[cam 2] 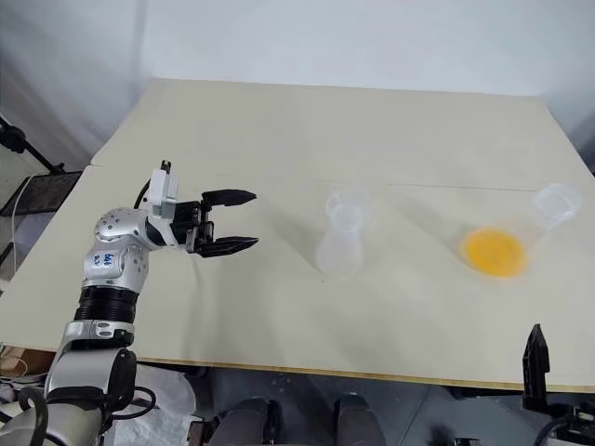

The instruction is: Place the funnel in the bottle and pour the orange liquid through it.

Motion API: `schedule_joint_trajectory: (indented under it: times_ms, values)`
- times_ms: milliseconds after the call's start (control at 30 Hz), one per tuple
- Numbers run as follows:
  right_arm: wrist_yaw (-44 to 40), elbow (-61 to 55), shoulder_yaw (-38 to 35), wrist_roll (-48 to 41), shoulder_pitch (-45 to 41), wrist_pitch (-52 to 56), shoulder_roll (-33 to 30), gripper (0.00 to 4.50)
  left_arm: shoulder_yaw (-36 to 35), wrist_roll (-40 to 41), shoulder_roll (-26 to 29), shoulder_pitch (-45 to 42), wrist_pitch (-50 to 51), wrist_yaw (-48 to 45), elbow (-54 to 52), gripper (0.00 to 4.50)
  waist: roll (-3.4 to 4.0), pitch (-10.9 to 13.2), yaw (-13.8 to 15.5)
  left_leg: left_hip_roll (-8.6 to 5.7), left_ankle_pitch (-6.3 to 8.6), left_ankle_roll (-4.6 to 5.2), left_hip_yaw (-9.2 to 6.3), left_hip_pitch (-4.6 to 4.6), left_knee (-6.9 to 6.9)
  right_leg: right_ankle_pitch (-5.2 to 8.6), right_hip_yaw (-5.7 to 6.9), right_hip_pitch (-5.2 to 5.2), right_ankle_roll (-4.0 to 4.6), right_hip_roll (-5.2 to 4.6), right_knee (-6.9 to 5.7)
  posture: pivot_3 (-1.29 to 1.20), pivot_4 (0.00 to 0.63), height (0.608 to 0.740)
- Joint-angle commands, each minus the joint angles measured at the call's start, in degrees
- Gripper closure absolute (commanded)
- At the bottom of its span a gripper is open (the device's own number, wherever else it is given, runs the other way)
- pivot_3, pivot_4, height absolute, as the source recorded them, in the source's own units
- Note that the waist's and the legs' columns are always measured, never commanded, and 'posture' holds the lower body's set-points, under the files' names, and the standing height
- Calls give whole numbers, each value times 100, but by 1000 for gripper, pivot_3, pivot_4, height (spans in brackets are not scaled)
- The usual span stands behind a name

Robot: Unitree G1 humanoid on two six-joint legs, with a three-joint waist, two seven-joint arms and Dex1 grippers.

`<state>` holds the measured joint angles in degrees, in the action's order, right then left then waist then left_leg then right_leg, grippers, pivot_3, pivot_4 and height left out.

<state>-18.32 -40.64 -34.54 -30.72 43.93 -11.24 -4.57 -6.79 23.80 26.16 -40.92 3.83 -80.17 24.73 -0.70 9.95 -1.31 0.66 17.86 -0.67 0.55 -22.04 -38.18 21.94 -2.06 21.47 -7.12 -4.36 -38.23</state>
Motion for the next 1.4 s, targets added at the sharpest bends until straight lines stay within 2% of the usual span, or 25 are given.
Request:
schedule_joint_trajectory:
  times_ms: [33,167,267,367,500,700,1033,1400]
  values:
    - [254,-309,-168,-265,-395,598,-681,0,31,91,74,57,54,40,-230,27,0,0,-32,-1,0,0,1,0,-1,0,0,0,0,0,0,0,150,740]
    - [786,208,-474,-954,-1590,1571,-1712,0,156,126,10,125,176,106,-448,27,0,0,-25,-1,-2,0,4,-1,-7,0,-1,1,0,1,-2,0,150,740]
    - [1449,647,-685,-1267,-2183,2634,-2282,0,145,159,25,217,248,196,-608,27,0,0,13,-1,-4,0,-11,-4,-6,0,-1,1,0,0,-5,0,150,740]
    - [1879,916,-741,-1581,-2851,3242,-2598,0,122,202,63,287,296,270,-736,27,0,0,13,-6,-4,1,-12,-8,-8,0,-1,1,0,-4,-1,0,150,740]
    - [2010,1185,-766,-1729,-3350,3639,-2760,0,97,244,107,380,361,358,-898,27,1,0,9,-3,-4,1,-14,-9,-8,0,-1,2,0,-2,-1,0,150,740]
    - [1769,1599,-685,-1864,-3906,4007,-2909,0,44,398,133,488,608,549,-1156,27,0,0,-19,-2,-5,4,-7,-10,-7,0,-1,1,0,1,4,0,150,740]
    - [1249,2646,-410,-1215,-4694,4028,-3240,0,35,517,150,383,814,752,-1232,27,1,0,-21,-3,-5,4,-5,-10,-6,0,0,1,0,1,10,0,150,740]
    - [769,3559,-22,-604,-5653,3842,-3279,0,70,555,101,432,841,848,-1386,27,1,1,-28,-1,-5,4,-2,-12,-5,0,1,2,0,0,17,0,150,740]
